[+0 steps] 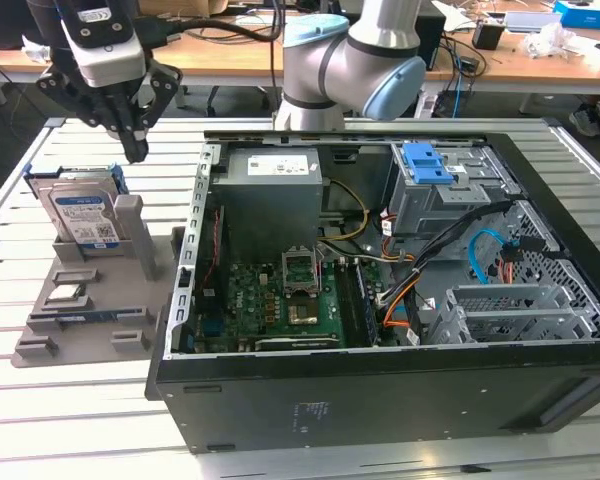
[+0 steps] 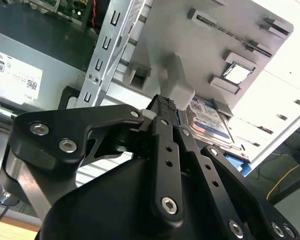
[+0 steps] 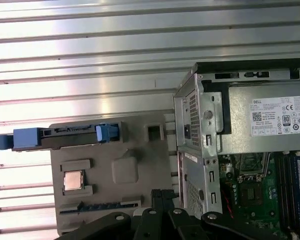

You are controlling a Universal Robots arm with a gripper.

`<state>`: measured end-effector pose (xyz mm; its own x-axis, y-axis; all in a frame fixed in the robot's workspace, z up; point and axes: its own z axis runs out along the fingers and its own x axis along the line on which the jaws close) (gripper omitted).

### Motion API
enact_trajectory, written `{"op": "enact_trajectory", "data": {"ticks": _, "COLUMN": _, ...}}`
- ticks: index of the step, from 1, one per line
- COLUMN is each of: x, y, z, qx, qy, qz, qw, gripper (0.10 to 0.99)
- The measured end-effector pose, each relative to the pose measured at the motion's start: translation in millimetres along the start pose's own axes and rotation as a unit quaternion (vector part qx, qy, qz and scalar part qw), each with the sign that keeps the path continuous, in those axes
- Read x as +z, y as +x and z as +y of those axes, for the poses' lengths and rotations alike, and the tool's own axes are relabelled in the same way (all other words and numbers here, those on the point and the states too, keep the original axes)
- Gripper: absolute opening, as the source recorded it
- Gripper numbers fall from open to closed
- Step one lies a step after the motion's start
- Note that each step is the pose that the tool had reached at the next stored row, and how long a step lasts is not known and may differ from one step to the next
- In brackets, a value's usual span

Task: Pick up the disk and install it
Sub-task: 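Reach for the disk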

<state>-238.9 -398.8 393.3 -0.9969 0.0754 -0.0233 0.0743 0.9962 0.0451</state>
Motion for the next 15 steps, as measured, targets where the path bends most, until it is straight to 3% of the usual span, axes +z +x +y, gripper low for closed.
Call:
{"op": "enact_trajectory", "data": {"ticks": 8, "x": -0.5, "y": 18.9, "z": -1.4, "qx": 0.0, "qy": 0.0, "qz": 0.0, "qw": 1.0, "gripper": 0.106}}
{"op": "enact_trajectory", "data": {"ticks": 15, "x": -1.1, "y": 41.6, "z": -3.1, "qx": 0.0, "qy": 0.0, "qz": 0.0, "qw": 1.0, "gripper": 0.106}}
